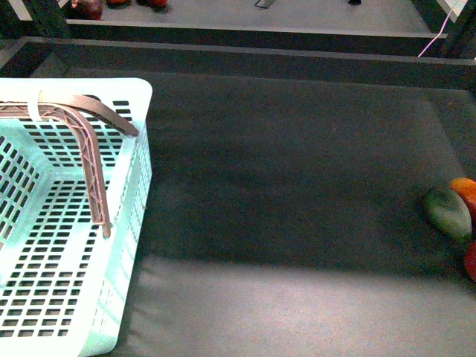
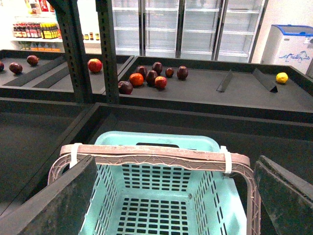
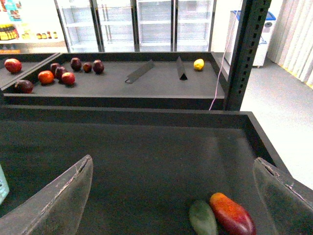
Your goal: Pick apple with right arm and hold basket with left
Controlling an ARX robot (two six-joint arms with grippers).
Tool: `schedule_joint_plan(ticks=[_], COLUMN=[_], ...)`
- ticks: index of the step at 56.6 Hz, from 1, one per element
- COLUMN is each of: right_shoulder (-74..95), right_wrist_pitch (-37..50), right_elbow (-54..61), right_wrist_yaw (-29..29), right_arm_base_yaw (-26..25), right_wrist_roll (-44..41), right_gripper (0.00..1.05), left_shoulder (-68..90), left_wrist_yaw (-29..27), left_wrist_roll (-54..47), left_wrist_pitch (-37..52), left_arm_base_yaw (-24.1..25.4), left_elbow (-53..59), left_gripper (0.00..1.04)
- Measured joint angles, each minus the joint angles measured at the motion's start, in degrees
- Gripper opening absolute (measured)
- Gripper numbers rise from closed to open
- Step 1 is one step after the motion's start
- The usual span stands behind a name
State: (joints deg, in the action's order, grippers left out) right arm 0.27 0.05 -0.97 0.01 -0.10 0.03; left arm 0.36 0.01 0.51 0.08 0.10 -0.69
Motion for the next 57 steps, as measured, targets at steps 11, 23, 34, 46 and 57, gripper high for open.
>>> schedule_joint_plan(ticks=[11, 23, 34, 46, 57], right_shoulder=[0.0, 0.0, 0.0, 0.0, 0.0], right_wrist_pitch=[0.0, 0.0, 0.0, 0.0, 0.0], right_elbow=[0.0, 0.0, 0.0, 0.0, 0.0], right_wrist_yaw=[0.0, 0.0, 0.0, 0.0, 0.0], right_arm_base_yaw=[0.0, 0.0, 0.0, 0.0, 0.0], right_wrist_roll=[0.0, 0.0, 0.0, 0.0, 0.0], right_gripper=[0.96, 0.96, 0.96, 0.96, 0.96], left_shoulder=[0.0, 0.0, 0.0, 0.0, 16.8], left_wrist_yaw=[0.0, 0.0, 0.0, 0.0, 5.4], left_wrist_roll=[0.0, 0.0, 0.0, 0.0, 26.1], left_wrist_pitch=[0.0, 0.0, 0.0, 0.0, -10.6], left_arm_base_yaw=[0.0, 0.0, 0.0, 0.0, 4.2], left_elbow=[0.0, 0.0, 0.0, 0.0, -6.2], left_gripper=[0.98, 0.98, 0.98, 0.98, 0.98])
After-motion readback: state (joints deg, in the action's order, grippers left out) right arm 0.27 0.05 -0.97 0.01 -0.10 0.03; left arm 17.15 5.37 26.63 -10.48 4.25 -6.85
